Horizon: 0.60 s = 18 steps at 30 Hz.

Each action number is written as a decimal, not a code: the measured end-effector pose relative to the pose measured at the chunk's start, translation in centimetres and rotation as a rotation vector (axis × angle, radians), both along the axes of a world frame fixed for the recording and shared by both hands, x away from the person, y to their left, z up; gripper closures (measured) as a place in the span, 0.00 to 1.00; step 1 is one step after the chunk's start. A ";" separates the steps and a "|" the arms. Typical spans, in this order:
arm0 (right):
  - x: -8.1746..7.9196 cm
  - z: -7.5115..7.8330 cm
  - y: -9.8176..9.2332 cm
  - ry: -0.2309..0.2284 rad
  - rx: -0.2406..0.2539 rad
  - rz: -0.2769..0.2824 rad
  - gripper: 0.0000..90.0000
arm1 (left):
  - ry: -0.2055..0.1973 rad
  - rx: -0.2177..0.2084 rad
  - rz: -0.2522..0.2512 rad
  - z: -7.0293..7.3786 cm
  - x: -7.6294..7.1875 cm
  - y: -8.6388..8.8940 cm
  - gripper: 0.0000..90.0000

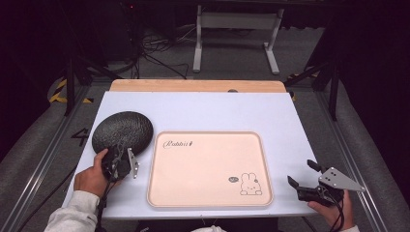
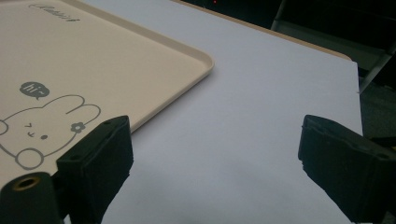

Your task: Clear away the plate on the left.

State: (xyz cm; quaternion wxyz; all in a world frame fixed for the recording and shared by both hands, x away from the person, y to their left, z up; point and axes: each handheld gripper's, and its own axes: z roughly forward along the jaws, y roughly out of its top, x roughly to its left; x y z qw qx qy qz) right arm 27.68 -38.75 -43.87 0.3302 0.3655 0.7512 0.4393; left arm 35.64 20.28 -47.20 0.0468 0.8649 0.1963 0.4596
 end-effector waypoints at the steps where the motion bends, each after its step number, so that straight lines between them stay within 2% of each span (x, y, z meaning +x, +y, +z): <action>1: 0.0 0.0 0.0 0.004 -0.003 -0.003 0.12 | 0.001 0.018 -0.005 -0.2 0.0 -0.2 0.62; 5: 0.0 0.0 0.0 0.001 -0.002 -0.001 0.12 | 0.004 0.073 -0.026 -0.7 0.2 -1.0 0.86; 6: 0.0 0.0 0.0 0.000 -0.002 -0.003 0.12 | -0.008 0.097 -0.026 -0.8 0.2 -1.2 0.87; 8: 0.0 0.0 0.0 0.003 0.000 -0.004 0.12 | -0.043 0.125 -0.040 -0.9 0.2 -1.6 0.90; 10: 0.0 0.0 0.0 0.003 -0.004 -0.004 0.12 | -0.105 0.160 -0.049 -0.7 0.1 -1.9 0.94; 11: 0.0 0.0 0.0 0.001 -0.006 -0.002 0.12 | -0.108 0.154 -0.044 -0.6 0.2 -2.0 0.96; 12: 0.0 0.0 0.0 0.001 -0.005 -0.002 0.12 | -0.107 0.130 -0.042 -0.5 0.3 -2.0 0.96; 15: 0.0 0.0 0.0 0.004 -0.010 -0.004 0.12 | -0.115 0.123 -0.053 -0.4 0.4 -2.1 0.96; 18: 0.0 -0.1 0.0 0.005 -0.011 -0.006 0.12 | -0.123 0.100 -0.053 -0.1 0.4 -2.1 0.97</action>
